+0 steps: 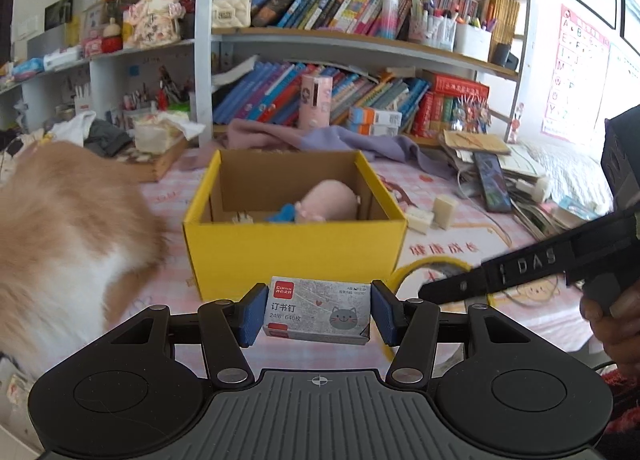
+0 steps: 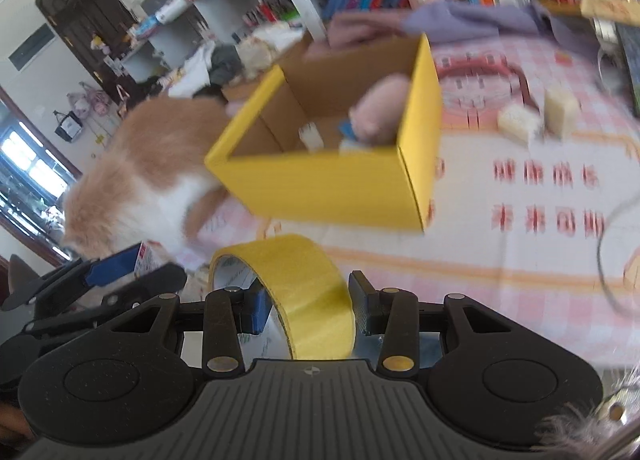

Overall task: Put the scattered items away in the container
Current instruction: 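Carry the staples box with the left gripper while the right gripper carries the tape roll to the yellow box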

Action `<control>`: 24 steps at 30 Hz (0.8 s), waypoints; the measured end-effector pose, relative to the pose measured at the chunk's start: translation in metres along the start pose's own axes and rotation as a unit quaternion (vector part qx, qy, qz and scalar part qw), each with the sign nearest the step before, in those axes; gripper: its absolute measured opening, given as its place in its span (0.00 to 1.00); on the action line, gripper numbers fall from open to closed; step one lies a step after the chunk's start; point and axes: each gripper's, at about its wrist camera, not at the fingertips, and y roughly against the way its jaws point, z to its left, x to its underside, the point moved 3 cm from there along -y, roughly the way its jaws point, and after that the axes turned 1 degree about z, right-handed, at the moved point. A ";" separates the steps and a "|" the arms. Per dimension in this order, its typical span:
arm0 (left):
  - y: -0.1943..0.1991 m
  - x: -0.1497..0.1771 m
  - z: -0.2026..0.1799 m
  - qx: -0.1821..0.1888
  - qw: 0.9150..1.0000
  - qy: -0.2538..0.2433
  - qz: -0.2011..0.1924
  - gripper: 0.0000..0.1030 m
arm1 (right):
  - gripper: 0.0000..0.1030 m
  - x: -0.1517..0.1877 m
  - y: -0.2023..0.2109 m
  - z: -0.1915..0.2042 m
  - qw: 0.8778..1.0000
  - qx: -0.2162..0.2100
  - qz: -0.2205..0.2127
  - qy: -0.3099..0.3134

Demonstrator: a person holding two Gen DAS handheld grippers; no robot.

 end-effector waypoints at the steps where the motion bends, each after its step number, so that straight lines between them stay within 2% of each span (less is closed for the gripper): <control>1: -0.001 -0.005 0.001 -0.002 1.000 -0.003 -0.005 0.52 | 0.36 -0.009 0.001 0.000 1.000 0.001 -0.011 0.004; 5: -0.008 -0.027 0.007 -0.009 1.000 -0.006 -0.028 0.52 | 0.35 -0.046 0.003 0.000 0.998 0.008 -0.053 0.019; 9: -0.023 -0.050 0.009 -0.015 0.999 -0.012 -0.046 0.52 | 0.32 -0.083 -0.009 -0.004 0.997 0.006 -0.072 0.028; 13: -0.048 -0.066 0.013 -0.020 0.999 -0.015 -0.044 0.52 | 0.30 -0.123 -0.033 -0.007 0.995 0.004 -0.087 0.042; 18: -0.095 -0.082 0.020 -0.021 0.999 -0.023 -0.018 0.52 | 0.26 -0.167 -0.079 -0.010 0.994 0.014 -0.085 0.073; 24: -0.162 -0.087 0.031 -0.020 0.998 -0.029 0.048 0.52 | 0.26 -0.202 -0.151 -0.017 0.990 0.057 -0.042 0.124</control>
